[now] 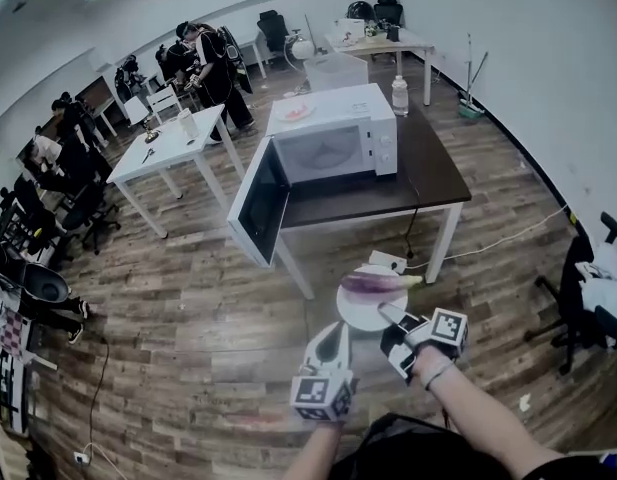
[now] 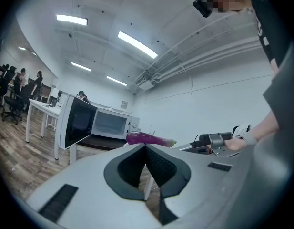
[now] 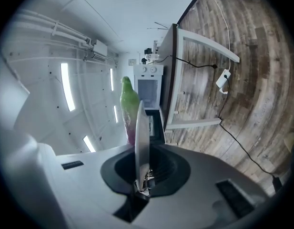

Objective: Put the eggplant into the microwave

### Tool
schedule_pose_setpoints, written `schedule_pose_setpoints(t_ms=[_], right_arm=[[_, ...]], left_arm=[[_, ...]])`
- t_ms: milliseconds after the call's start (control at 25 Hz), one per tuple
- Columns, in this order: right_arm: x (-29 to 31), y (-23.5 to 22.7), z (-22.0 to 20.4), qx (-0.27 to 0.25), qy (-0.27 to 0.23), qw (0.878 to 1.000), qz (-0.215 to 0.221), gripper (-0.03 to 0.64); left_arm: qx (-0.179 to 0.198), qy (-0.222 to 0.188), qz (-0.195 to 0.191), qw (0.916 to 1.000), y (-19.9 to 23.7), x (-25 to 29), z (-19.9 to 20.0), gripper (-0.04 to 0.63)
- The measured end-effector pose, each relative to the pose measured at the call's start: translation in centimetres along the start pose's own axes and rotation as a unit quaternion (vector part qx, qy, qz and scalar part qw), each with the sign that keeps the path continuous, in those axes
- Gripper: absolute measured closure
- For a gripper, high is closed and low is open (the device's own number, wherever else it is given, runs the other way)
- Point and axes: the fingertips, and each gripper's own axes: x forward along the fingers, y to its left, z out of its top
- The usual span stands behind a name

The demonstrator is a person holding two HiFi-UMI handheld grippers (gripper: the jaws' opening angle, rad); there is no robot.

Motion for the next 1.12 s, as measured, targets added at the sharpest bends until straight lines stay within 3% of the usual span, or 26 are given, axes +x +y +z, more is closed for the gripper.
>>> schedule_pose_setpoints(t_ms=[480, 1120], right_arm=[[4.6, -1.1, 4.8, 0.009, 0.012, 1.0, -0.018, 0.6], [14.0, -1.5, 11.9, -0.003, 0.01, 1.0, -0.023, 0.6]], left_arm=[[-0.013, 0.005, 0.019, 0.9997, 3.0, 5.7, 0.3, 0.595], [-0.009, 0.013, -0.01, 0.9998, 8.8, 17.1, 1.5, 0.595]])
